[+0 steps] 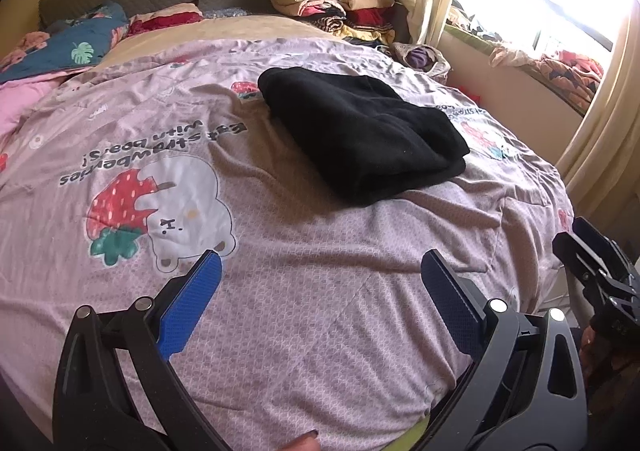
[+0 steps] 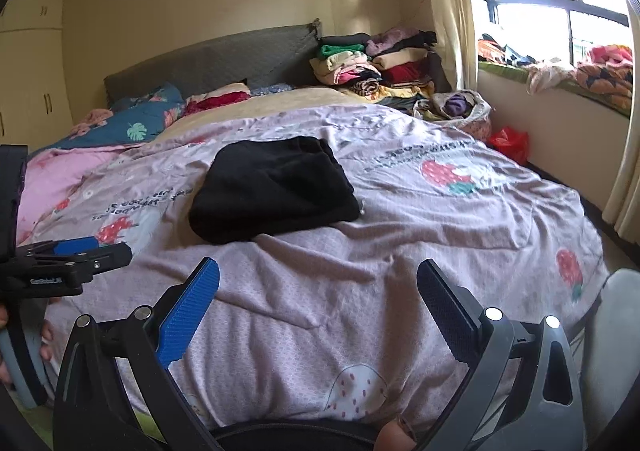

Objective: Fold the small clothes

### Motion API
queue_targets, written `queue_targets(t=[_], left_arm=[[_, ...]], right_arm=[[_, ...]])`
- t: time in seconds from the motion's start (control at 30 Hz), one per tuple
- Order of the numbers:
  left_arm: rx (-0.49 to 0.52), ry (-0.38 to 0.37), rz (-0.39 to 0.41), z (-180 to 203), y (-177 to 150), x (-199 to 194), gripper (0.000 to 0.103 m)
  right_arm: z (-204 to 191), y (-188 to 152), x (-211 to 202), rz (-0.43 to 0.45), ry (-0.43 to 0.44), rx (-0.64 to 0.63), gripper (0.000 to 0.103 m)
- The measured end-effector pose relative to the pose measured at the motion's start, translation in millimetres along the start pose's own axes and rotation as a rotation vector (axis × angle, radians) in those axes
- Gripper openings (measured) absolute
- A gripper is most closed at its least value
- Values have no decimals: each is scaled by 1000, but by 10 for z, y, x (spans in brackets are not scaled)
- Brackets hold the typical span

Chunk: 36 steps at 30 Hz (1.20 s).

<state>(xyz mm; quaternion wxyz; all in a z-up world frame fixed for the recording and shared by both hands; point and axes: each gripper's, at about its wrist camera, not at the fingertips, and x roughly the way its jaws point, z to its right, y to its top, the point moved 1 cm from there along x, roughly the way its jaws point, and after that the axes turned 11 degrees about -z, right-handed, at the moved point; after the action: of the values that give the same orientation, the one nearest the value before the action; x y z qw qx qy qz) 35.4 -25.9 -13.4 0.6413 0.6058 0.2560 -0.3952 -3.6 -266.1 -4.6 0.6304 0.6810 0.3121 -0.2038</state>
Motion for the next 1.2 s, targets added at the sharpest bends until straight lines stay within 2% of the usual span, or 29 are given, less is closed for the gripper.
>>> queue_targets(t=[0.4, 1.2], left_arm=[[-1, 21, -3, 47, -16, 38, 93], [-3, 31, -12, 33, -36, 48, 93]], right_arm=[[-83, -89, 115, -17, -4, -46, 99], [-70, -99, 106, -16, 0, -43, 99]])
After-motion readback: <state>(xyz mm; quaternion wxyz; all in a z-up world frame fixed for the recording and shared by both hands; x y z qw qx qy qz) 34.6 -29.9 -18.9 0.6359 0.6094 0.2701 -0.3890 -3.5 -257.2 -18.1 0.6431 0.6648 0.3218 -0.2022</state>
